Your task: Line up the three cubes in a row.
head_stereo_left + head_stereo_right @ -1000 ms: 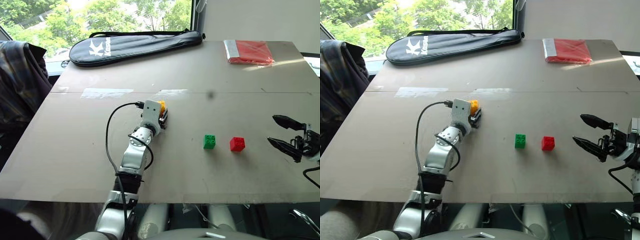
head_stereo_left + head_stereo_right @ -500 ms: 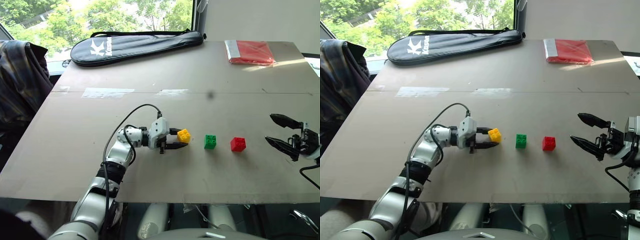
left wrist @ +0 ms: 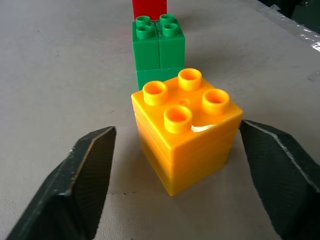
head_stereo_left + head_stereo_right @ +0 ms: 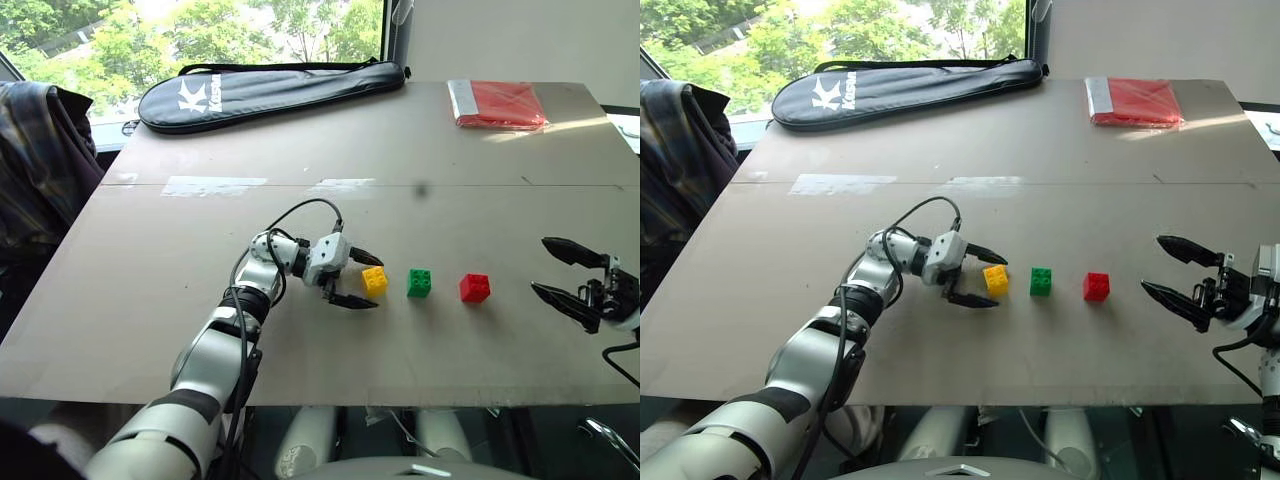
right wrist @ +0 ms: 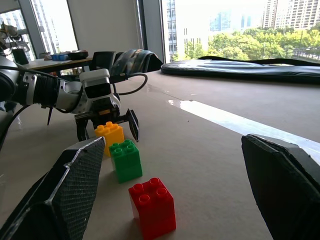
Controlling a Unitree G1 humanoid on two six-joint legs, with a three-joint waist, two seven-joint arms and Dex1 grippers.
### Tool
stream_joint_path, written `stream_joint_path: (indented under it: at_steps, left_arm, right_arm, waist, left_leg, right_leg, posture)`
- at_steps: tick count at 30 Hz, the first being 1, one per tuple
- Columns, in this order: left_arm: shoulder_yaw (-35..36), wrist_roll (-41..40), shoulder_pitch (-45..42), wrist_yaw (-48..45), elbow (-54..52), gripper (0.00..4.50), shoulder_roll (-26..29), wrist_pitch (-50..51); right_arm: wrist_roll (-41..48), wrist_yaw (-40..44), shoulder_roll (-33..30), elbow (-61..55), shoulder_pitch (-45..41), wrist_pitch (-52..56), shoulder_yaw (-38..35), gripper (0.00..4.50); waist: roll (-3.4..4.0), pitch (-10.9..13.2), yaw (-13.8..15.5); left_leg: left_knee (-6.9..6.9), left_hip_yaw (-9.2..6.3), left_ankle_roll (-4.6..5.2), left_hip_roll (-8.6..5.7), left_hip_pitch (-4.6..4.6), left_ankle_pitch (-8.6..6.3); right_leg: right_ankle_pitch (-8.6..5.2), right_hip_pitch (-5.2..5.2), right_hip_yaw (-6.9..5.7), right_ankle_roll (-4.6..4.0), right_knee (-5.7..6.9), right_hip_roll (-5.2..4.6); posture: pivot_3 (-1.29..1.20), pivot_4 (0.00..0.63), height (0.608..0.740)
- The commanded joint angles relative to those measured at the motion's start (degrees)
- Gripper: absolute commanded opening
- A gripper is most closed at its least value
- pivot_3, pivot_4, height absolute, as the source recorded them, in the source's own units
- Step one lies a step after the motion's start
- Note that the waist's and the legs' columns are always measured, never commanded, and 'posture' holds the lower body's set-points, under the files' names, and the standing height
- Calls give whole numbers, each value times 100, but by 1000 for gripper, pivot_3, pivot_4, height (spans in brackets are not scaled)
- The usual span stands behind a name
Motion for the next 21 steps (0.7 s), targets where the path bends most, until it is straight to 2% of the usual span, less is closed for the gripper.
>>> stream_joint_path:
  at_steps: [1,3,6,11,15,21]
  left_arm:
    - [-277,914,130,1345,-15,4479,178,-80]
    - [-260,910,333,1583,-435,4479,157,370]
    - [-197,742,1013,1888,-1749,4479,155,1111]
    - [-217,630,1816,2094,-3252,4479,327,2070]
    - [-211,500,1905,2190,-3478,4479,241,2404]
    - [-268,365,1616,1928,-3144,4479,74,2346]
  right_arm:
    - [53,56,-36,-136,-24,-86,-147,4500]
    - [47,63,-46,-123,-47,-81,-139,4500]
    - [49,76,-72,-115,-52,-70,-143,4500]
    - [27,133,-122,-43,-81,-61,-128,4500]
    - [-19,166,-137,42,-202,-51,-67,4500]
    - [-75,208,-176,90,-302,-29,-84,4500]
  waist:
    - [5,-6,6]
    - [6,-10,16]
    - [9,-21,4]
    - [10,-22,8]
    - [10,-22,6]
    - [10,-22,34]
  left_leg:
    - [0,-1,0,0,6,0]
    - [0,-3,0,0,26,0]
    - [0,-4,0,0,60,0]
    - [-4,-7,0,3,59,0]
    - [-13,-6,0,3,57,-1]
    - [-13,-6,0,1,52,-1]
  right_leg:
    - [0,4,0,0,0,0]
    - [0,28,0,1,0,0]
    - [-7,64,1,12,-3,-1]
    - [-2,58,5,3,-1,2]
    - [-2,54,7,2,-8,2]
    - [-2,54,3,3,-13,0]
  posture:
    - [0,150,694]
    - [0,150,694]
    - [0,150,694]
    - [0,150,694]
    - [0,150,694]
    - [0,150,694]
